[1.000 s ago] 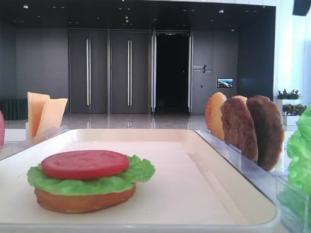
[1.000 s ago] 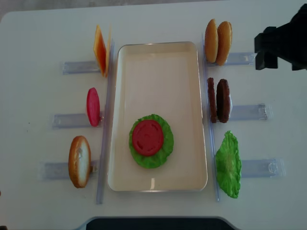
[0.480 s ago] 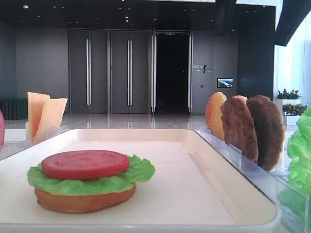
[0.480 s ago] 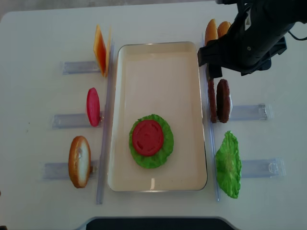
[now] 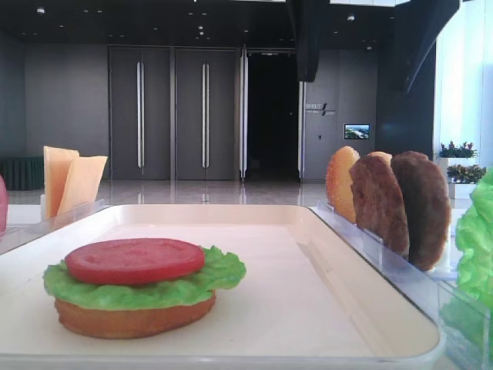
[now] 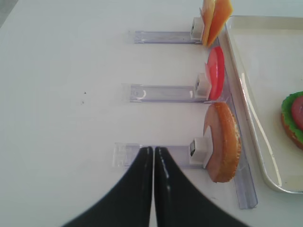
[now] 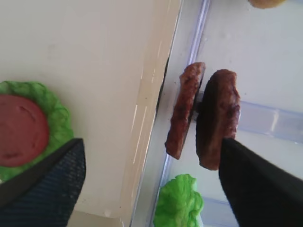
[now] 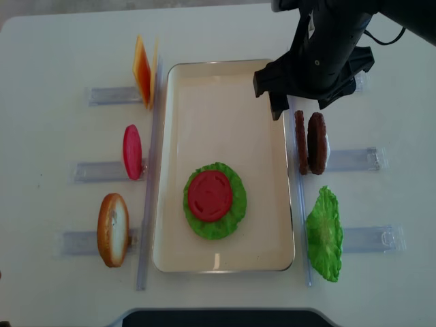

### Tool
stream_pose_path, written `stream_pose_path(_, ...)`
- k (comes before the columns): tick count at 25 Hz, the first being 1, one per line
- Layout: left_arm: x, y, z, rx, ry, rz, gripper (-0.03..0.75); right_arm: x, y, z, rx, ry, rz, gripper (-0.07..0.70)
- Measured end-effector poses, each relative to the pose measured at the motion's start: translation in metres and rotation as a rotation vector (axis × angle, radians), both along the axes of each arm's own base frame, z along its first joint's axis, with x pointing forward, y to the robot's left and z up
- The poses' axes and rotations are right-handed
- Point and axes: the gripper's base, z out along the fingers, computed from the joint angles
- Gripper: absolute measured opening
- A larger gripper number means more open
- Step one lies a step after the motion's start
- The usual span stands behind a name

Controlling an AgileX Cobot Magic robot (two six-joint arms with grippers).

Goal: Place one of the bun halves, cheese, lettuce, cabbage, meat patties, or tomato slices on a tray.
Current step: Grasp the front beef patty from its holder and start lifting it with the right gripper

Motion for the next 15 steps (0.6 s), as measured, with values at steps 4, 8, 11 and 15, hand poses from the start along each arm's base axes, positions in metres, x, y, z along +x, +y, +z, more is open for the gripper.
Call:
stream_pose_path(4,0.0,0.0,0.0,0.0,0.0,0.0,0.0,0.003,0.002,-0.015,-0.038,0.054,0.001,0.577)
stream_pose_path(8,0.0,0.0,0.0,0.001,0.0,-0.001,0.0,0.005,0.004,-0.021,-0.05,0.071,0.001,0.577)
stream_pose_path(11,0.0,0.0,0.0,0.001,0.0,-0.001,0.0,0.006,0.005,-0.024,-0.053,0.077,0.001,0.577)
stream_pose_path(15,0.0,0.0,0.0,0.001,0.0,-0.001,0.0,0.007,0.005,-0.025,-0.056,0.081,0.001,0.577)
